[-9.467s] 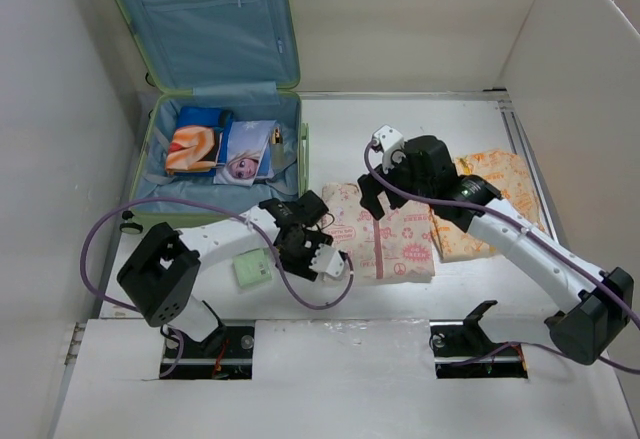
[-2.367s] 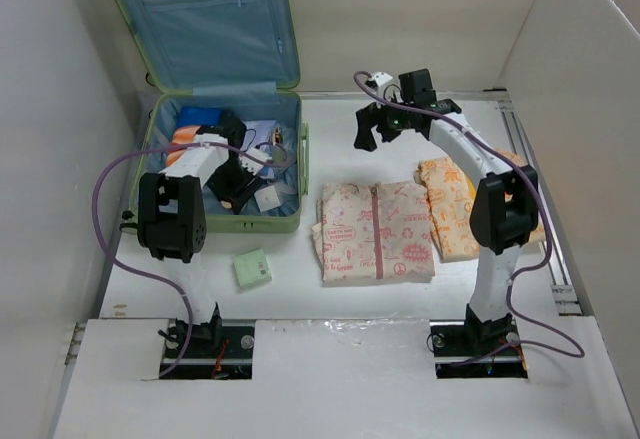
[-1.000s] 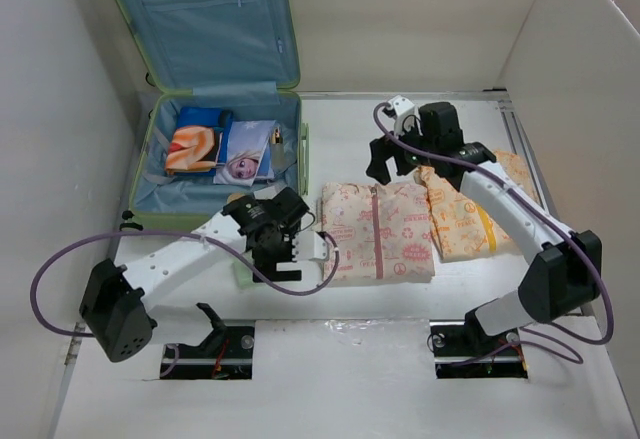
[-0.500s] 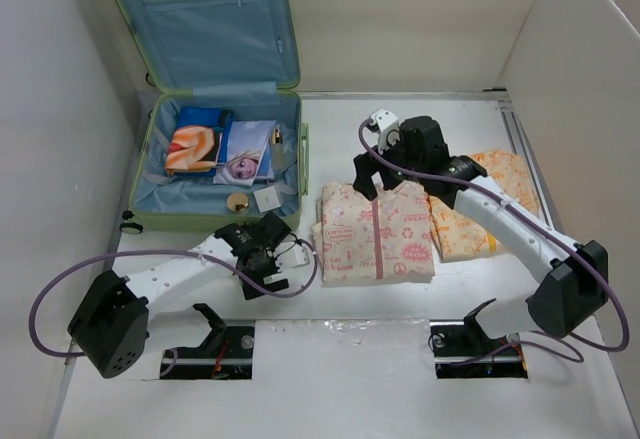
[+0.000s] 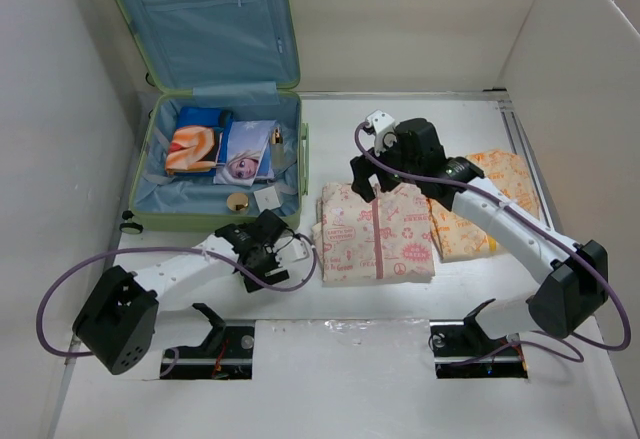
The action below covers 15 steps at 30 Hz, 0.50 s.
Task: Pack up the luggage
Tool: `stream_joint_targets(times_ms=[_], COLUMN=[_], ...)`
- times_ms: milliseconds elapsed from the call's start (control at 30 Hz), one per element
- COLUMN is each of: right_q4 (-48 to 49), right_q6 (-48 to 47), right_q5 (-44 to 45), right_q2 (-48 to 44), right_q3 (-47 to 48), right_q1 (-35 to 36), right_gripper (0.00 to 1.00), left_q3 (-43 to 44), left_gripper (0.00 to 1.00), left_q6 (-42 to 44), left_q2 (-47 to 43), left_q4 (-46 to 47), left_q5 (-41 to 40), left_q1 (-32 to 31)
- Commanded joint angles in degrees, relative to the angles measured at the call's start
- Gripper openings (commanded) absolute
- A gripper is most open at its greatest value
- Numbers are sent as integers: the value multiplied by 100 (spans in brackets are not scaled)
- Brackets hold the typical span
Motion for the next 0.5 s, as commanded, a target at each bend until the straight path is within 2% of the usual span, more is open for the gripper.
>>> stream_joint_targets(times_ms=[0, 67, 200, 233, 333, 467], right_q4=[-6, -6, -6, -6, -6, -6], right_q6=[-47, -47, -47, -47, -100, -214], right_q5=[156, 156, 156, 156, 104, 51], right_q2=[-209, -209, -209, -209, -69, 168], right_q3=[269, 269, 330, 331, 479, 735], right_q1=[87, 87, 87, 87, 87, 87], right_gripper=[100, 100, 100, 100, 100, 100], left_q3=[-90, 113, 508, 639, 1289, 2650], left_gripper=[71, 46, 11, 7, 7, 7], left_q6=[331, 533, 596, 596, 596, 579], left_q2=[-96, -437, -825, -826, -896, -783], left_q4=[-45, -432, -907, -1013, -1513, -1936], left_q5=[580, 827, 907, 1003, 1224, 1592], left_q1=[33, -19, -133, -134, -239, -398])
